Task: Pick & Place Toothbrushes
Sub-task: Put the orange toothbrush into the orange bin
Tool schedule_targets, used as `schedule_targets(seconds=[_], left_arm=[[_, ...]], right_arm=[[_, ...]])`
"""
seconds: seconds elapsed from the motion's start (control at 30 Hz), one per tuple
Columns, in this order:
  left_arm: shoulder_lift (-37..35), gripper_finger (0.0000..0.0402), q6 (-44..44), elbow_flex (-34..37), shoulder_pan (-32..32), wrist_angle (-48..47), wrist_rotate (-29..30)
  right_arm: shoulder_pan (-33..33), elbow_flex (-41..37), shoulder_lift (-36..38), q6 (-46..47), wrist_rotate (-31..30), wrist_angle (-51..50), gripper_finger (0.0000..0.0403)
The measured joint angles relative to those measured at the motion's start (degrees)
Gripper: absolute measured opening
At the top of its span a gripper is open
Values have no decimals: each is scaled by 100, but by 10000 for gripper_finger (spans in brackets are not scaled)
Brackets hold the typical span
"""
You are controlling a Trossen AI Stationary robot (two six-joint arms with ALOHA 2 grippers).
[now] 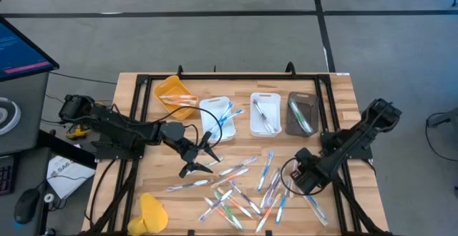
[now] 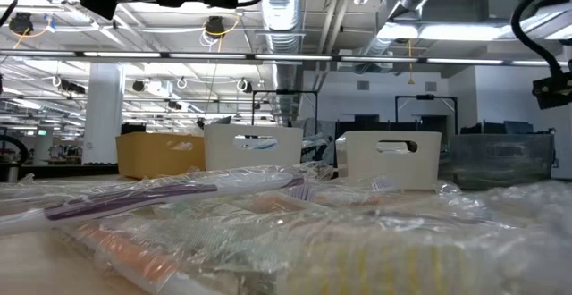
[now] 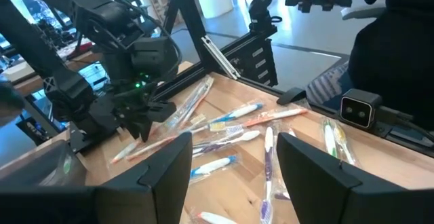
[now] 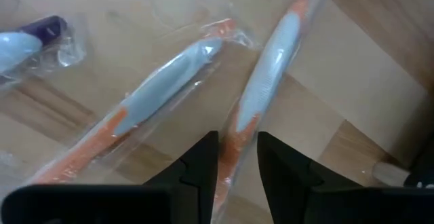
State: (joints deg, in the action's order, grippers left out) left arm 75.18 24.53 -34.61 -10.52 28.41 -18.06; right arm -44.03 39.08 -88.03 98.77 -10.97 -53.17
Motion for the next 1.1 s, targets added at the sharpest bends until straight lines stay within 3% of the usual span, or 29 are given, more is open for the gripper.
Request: schedule_targets(seconds=[0.23,0.47,0.73,1.1], left_arm=[[0,208,-62,0,0,-10,-2],[0,208,-87,0,0,-10,-2],[0,208,-85,0,0,11,2],[0,208,-103,0,0,40,2]], right_arm=[[239,84,-348,-657,133,0,92],[393,253,-220,-1001,235,-53,13],[408,301,-223,-983,213,-169,8],[81,1406,-223,-543,37,-1845,3]])
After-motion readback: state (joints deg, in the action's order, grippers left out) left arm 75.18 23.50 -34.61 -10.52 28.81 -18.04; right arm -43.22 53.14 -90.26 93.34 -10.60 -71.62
